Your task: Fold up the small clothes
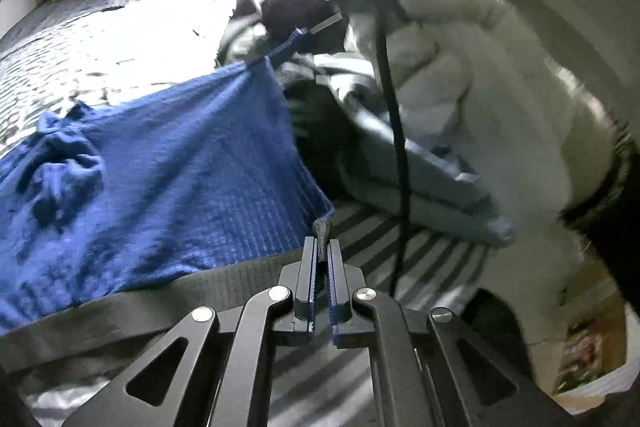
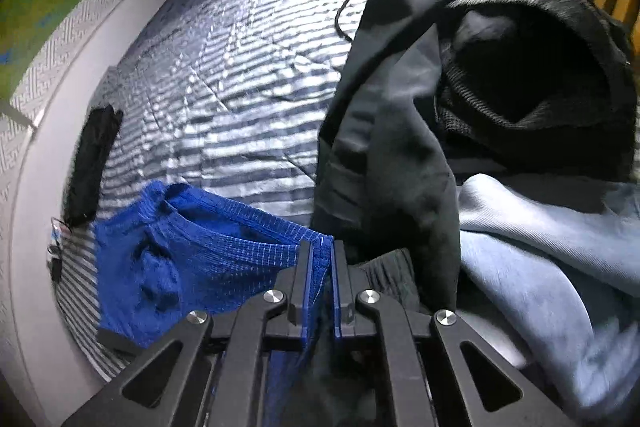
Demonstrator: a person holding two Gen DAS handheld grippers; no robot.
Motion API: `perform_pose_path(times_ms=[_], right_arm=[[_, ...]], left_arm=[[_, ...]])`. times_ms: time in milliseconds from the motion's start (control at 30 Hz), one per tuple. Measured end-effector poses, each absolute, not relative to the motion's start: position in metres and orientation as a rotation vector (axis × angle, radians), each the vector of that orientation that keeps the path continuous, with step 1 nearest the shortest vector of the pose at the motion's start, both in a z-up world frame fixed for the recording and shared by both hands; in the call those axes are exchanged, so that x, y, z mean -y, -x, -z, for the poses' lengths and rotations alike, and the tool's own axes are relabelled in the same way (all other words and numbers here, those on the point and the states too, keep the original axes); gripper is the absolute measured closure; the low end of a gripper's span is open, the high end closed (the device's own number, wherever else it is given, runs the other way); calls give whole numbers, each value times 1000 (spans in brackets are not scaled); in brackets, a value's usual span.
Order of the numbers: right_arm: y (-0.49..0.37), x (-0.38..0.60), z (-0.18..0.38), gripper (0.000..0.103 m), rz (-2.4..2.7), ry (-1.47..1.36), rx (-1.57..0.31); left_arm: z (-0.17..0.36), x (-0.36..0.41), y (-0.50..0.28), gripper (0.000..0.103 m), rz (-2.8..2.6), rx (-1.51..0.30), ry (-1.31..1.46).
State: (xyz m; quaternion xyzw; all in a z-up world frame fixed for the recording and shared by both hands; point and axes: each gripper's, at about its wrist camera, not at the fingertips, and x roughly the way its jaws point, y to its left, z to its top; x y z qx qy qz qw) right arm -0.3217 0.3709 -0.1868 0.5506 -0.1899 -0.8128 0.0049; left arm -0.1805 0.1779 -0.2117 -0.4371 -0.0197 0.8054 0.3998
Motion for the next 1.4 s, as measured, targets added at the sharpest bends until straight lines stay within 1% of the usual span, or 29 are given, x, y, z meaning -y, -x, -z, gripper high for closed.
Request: perform_pose_path(times_ms=[133,267,400,533,633,767,900,1000,1167,1400], right_arm=[[322,-353,159,96,2591,-1680,596],[336,-312,132,96,2620,-1632,565],[357,-246,113,96,2624,-1584,447],[380,-174,117,96,2615,-1592,308],[398,-118,129,96,2603,-1615,190],[411,-71,145,96,2604,-1641,68],[422,-38,161,96,2587,-1683,-1],[429,-14,175,96,2570,-1714,-62],[434,24,201,97,2525,-1746,-175],[434,53,220,96,2480,-1754,-219]], left_arm=[[188,-119,182,99,-2076,191,1061],[175,-51,190,100,-2133,323,1031],[174,14,195,100,-2204,395,1019],[186,67,194,100,-2247,457,1033],[204,105,194,100,-2262,532,1056],[222,146,198,100,-2264,615,1080],[245,176,202,100,-2252,717,1139],[257,187,201,100,-2247,755,1177],[267,191,191,100,-2248,730,1203],[274,193,188,100,-2282,707,1222]])
